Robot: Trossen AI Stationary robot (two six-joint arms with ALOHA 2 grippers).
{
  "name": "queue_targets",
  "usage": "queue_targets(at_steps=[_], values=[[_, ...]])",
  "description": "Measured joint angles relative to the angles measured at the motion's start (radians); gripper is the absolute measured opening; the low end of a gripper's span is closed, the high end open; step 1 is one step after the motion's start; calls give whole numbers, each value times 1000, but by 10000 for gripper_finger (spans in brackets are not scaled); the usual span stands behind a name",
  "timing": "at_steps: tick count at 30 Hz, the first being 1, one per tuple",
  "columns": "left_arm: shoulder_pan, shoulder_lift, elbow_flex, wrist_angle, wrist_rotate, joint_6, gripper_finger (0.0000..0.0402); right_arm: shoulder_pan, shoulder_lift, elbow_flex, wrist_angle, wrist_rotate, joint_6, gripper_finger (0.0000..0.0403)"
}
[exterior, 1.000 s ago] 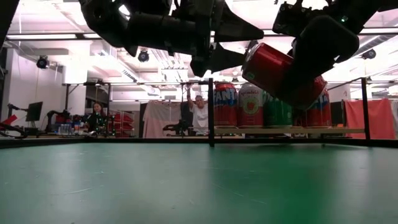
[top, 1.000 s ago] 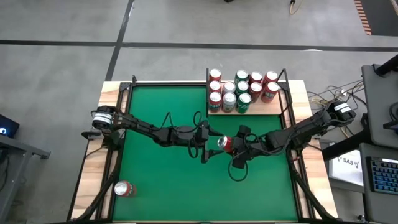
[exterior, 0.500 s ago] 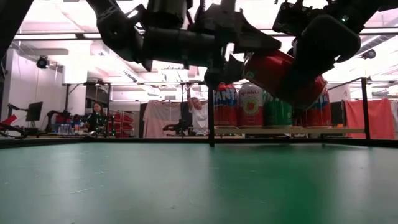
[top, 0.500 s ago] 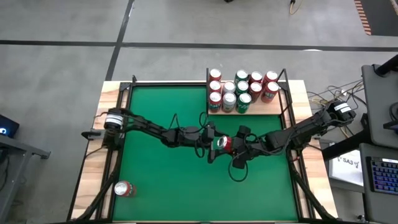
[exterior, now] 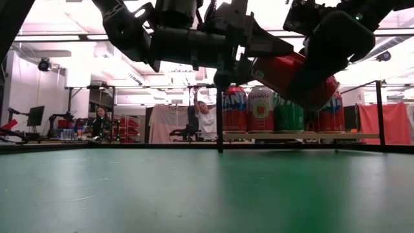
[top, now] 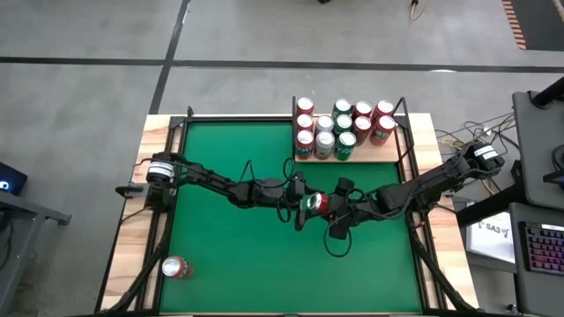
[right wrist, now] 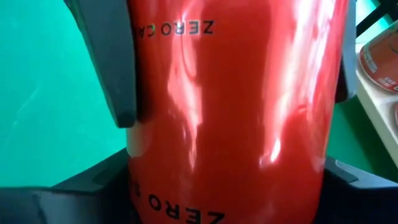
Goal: Place canned beverage on shelf
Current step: Put the red/black soda can on the shelf aligned with the other red/black soda cans
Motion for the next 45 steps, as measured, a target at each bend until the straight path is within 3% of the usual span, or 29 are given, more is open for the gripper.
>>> queue_targets(at_steps=[4, 9, 13, 18, 20, 22, 27, 31, 35, 39, 45], values=[[9, -46, -9, -36, -23, -54, 283, 0, -1, 53, -92, 12, 40, 348], [13, -168, -114, 23, -81, -55, 283, 16, -13, 182, -289, 49, 59, 361], [14, -304, -285, 217, -94, -56, 283, 67, -49, 278, -406, 125, 35, 361], [4, -444, -508, 633, -61, -61, 283, 178, -134, 321, -379, 299, -24, 361], [-1, -465, -560, 768, -12, -79, 283, 223, -163, 290, -257, 389, -100, 361], [-7, -504, -567, 753, 7, -79, 283, 255, -180, 234, -78, 446, -219, 362], [-19, -501, -524, 751, 54, -66, 283, 255, -152, 68, 561, 473, -552, 362], [-21, -491, -442, 764, 172, -84, 283, 226, -57, -47, 1122, 424, -807, 362], [-21, -490, -362, 735, 251, -102, 283, 176, 68, -90, 1536, 257, -948, 362], [-21, -485, -298, 710, 290, -112, 283, 118, 166, -45, 1679, 65, -991, 363], [-21, -471, -260, 636, 297, -111, 283, 51, 245, 96, 1684, 18, -1000, 363]])
